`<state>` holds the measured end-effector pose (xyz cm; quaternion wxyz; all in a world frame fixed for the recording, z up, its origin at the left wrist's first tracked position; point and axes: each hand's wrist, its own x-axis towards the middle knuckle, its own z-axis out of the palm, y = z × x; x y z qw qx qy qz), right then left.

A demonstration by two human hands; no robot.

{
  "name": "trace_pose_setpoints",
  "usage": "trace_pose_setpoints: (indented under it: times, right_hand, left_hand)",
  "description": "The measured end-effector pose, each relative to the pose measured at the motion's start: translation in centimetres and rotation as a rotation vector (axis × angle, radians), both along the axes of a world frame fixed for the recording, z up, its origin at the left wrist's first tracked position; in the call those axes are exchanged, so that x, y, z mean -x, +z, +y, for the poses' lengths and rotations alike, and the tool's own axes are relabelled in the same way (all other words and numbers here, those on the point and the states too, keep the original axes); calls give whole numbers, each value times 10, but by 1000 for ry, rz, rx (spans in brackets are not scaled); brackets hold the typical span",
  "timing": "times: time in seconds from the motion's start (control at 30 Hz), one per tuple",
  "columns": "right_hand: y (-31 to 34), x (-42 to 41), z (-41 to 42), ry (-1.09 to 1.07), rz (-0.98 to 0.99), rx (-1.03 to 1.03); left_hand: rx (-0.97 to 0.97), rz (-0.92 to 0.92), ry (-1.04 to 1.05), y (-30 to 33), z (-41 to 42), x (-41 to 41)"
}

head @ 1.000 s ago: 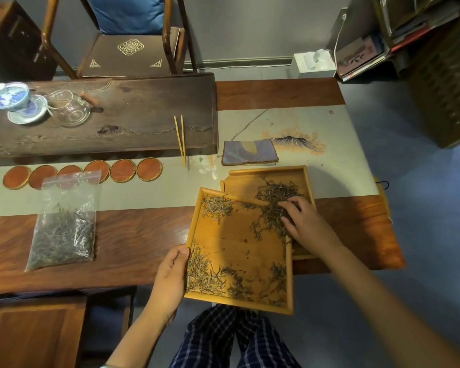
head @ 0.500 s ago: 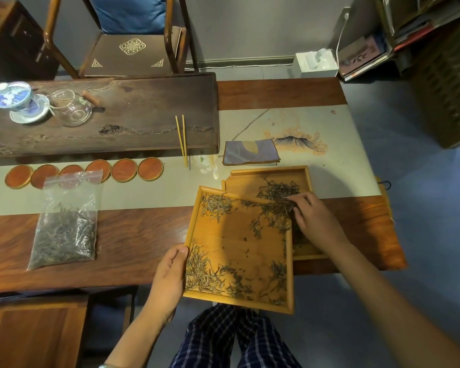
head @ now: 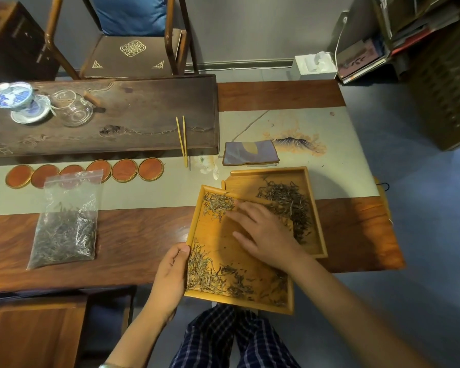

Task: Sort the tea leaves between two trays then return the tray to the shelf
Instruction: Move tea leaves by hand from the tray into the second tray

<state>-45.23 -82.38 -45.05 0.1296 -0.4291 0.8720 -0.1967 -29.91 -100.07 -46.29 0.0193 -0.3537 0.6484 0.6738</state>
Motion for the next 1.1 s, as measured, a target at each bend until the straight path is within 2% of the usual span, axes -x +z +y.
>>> trace_pose_setpoints:
  times: [0.27,0.67,1.1]
  right_hand:
    - [-9,-3,-16,100,-10,-96]
    - [-17,1,39,3,39,-142]
    - [-19,26,58,-223,7,-157]
  left_hand:
    - [-11,9,11,1,0,-1]
    - [-37,-13,35,-3,-9,-6]
    - [-22,-26,38,-5,-12,-8]
